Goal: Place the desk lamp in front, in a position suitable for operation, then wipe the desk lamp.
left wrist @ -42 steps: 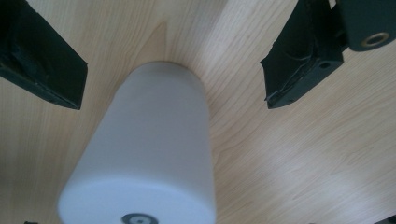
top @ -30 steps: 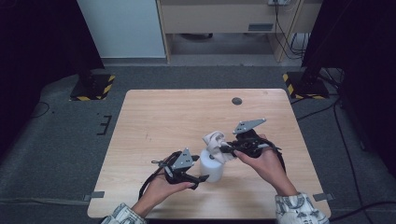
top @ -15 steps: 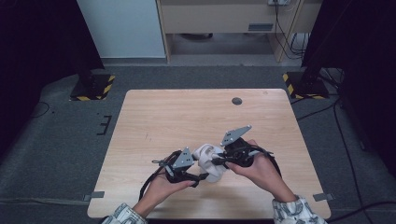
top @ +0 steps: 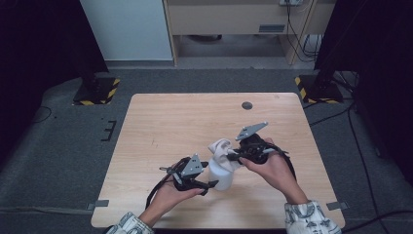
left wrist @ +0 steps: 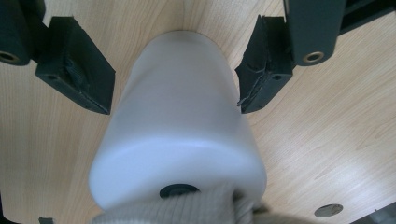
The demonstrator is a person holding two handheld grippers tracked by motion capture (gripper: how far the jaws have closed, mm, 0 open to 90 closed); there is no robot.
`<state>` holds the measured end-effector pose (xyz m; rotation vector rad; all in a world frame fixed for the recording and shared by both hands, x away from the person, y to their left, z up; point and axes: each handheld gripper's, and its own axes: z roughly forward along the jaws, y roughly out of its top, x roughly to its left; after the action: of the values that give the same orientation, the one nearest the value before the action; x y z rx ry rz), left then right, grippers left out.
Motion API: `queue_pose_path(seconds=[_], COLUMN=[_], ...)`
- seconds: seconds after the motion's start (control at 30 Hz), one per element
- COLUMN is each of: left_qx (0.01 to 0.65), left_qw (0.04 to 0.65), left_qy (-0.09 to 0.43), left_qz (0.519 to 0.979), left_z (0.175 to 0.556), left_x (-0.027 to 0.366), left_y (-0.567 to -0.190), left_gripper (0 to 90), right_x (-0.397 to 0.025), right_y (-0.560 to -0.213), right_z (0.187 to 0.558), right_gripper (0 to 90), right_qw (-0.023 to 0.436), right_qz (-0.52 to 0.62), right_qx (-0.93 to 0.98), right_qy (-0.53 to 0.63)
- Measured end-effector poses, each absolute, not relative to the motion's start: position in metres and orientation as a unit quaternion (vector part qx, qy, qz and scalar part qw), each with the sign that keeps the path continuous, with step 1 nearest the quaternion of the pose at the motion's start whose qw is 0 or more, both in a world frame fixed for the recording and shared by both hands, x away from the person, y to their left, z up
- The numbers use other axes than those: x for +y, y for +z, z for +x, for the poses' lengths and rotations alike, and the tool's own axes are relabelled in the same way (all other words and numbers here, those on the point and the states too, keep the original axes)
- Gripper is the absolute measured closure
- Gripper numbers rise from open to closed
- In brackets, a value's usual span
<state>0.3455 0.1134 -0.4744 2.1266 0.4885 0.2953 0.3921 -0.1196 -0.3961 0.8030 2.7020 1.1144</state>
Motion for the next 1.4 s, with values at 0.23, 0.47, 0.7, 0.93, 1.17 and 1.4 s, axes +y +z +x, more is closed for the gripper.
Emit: queue_pose_path(seconds=[0.23,0.47,0.7,0.93,1.17,1.4], left_qx=[0.195,0.194,0.194,0.194,0.194,0.193], left_qw=[0.45,0.451,0.452,0.451,0.447,0.448], left_qy=[0.122,0.121,0.119,0.119,0.126,0.122], left_qz=[0.863,0.863,0.862,0.863,0.864,0.864], left_z=[0.345,0.345,0.345,0.346,0.345,0.346], left_x=[0.114,0.113,0.112,0.113,0.113,0.111], left_y=[-0.474,-0.475,-0.475,-0.475,-0.475,-0.476], left_gripper=[27.8,27.5,27.5,27.9,27.7,27.7], right_x=[-0.094,-0.105,-0.127,-0.11,-0.084,-0.111], right_y=[-0.395,-0.39,-0.392,-0.396,-0.394,-0.391], right_z=[0.374,0.359,0.369,0.392,0.373,0.368], right_gripper=[79.4,79.3,79.3,79.4,79.4,79.4], right_qw=[0.04,0.041,0.048,0.067,0.045,0.04], right_qz=[0.214,0.208,0.234,0.265,0.217,0.224], right_qx=[0.909,0.915,0.91,0.896,0.913,0.916], right_qy=[0.356,0.342,0.339,0.351,0.344,0.329])
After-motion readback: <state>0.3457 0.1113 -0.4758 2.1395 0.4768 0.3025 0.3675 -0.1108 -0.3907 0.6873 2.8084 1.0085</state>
